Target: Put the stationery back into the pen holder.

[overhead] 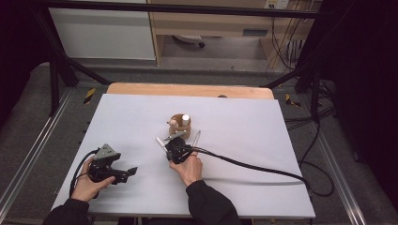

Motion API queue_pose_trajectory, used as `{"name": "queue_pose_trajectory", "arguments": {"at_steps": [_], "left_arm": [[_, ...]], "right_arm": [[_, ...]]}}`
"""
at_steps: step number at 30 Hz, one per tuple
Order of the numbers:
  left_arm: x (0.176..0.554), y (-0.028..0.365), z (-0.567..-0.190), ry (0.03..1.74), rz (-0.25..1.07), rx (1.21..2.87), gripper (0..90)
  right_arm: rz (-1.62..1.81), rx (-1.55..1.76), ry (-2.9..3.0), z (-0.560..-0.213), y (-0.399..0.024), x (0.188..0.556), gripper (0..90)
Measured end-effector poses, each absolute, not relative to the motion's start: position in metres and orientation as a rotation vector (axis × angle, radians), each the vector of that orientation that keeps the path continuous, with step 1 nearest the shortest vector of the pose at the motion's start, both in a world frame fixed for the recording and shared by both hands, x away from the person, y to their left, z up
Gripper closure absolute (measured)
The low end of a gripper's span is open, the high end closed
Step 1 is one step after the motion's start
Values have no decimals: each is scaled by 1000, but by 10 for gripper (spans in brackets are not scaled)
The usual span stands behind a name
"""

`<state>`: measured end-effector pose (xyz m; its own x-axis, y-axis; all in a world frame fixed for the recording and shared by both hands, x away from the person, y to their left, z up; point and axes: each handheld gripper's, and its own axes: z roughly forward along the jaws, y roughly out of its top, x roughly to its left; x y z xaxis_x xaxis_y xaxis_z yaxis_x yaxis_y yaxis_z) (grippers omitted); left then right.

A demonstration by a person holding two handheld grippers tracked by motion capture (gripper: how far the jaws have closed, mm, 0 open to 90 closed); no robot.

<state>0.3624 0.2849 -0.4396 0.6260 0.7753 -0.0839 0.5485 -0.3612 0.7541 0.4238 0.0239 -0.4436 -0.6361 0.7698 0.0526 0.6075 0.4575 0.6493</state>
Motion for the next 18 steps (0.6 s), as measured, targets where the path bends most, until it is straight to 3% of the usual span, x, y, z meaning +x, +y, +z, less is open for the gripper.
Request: {"name": "queue_pose_trajectory", "arguments": {"at_steps": [18], "left_arm": [[360, 277, -438, 987, 377, 2091, 59]], "right_arm": [[1026, 1036, 2583, -411, 6, 423, 789]]}}
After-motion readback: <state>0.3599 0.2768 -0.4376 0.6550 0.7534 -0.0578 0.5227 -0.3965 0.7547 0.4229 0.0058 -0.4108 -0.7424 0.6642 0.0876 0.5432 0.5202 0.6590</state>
